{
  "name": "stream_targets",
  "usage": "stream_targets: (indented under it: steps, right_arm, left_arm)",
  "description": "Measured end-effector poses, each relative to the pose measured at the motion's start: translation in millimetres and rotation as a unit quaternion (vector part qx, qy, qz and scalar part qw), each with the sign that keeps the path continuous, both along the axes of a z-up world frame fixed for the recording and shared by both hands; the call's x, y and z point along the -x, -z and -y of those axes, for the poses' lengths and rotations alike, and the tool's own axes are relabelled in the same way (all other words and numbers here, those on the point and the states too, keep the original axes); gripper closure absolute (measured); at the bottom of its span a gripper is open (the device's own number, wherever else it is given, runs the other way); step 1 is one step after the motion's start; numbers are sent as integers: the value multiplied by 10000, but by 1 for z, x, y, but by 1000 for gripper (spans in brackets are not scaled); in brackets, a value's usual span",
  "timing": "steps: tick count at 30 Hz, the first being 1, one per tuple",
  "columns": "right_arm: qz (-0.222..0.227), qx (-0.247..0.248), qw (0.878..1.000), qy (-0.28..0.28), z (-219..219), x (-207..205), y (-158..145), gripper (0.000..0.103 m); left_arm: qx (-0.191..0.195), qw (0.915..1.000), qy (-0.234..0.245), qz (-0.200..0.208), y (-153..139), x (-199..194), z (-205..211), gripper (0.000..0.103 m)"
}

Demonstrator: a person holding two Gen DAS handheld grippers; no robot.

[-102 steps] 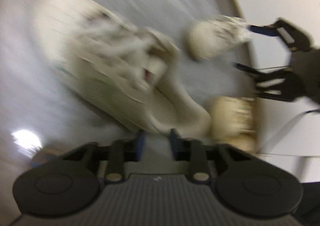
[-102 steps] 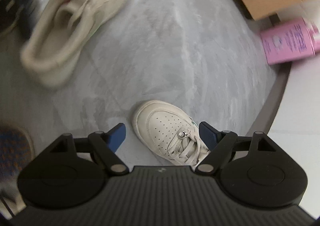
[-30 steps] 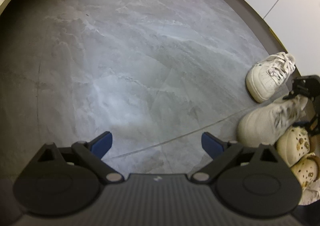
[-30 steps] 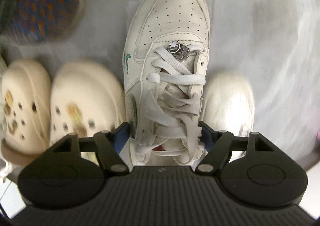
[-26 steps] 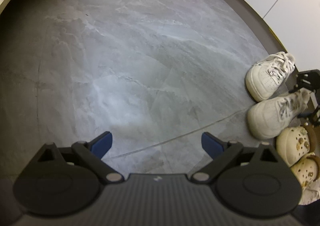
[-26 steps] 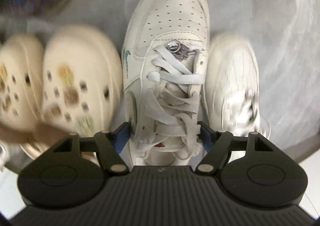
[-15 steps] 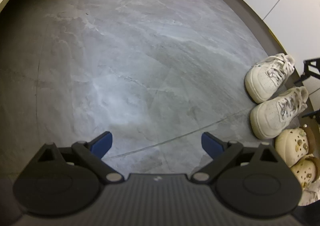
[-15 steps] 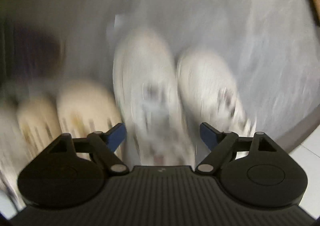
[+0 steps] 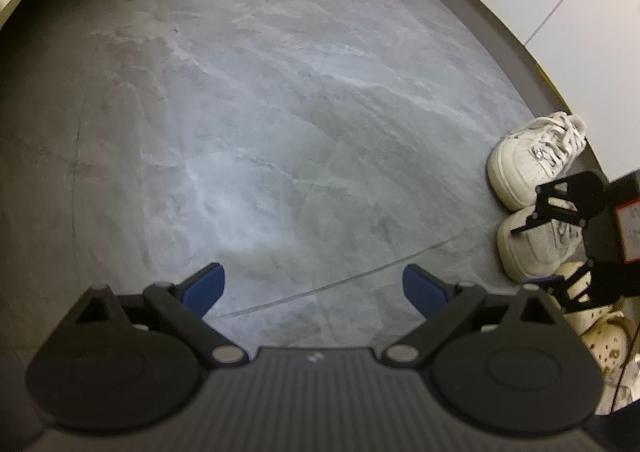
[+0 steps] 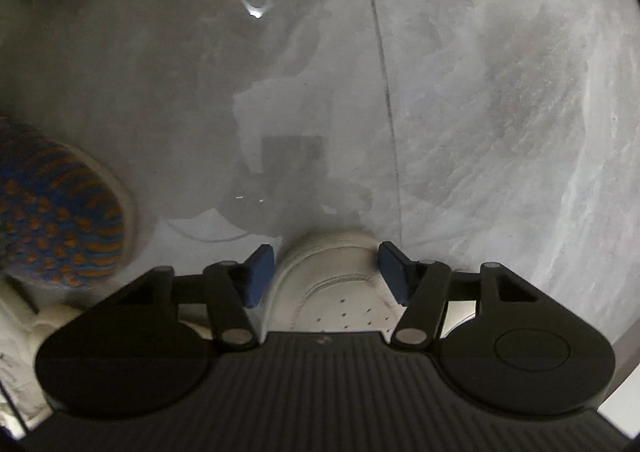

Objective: Organize scattered shoes
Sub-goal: 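Push the white sneaker with the right tool against its pair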

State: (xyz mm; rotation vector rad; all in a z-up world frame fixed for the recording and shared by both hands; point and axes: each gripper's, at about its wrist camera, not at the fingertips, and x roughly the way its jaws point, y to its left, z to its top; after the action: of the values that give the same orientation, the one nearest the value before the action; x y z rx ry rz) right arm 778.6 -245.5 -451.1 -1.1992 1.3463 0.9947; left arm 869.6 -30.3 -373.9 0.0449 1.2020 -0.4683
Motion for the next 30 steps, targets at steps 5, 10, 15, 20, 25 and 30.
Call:
stream_targets:
  steps: [5, 10, 15, 20, 25, 30]
  right_arm:
    - [43, -63, 9999, -102, -6, -4, 14, 51]
    - [-122, 213, 9978, -620, -13, -4, 23, 51]
    - [-166, 160, 9992, -312, 0, -11, 21, 50]
    - [-215, 229, 9993, 182, 17, -24, 20, 52]
    - [141, -1052, 9619, 2521, 63, -85, -33, 45]
    - [1572, -737, 9208, 3493, 139, -120, -64, 16]
  left_arm:
    - [35, 10000, 52, -39, -3, 3, 1, 5]
    - [16, 10000, 76, -24, -3, 4, 2, 5]
    - [12, 10000, 33, -48, -2, 3, 2, 5]
    - [21, 10000, 40, -58, -1, 2, -3, 5]
    - [-13, 10000, 22, -72, 0, 1, -4, 5]
    - [-16, 9999, 51, -123, 2, 2, -2, 5]
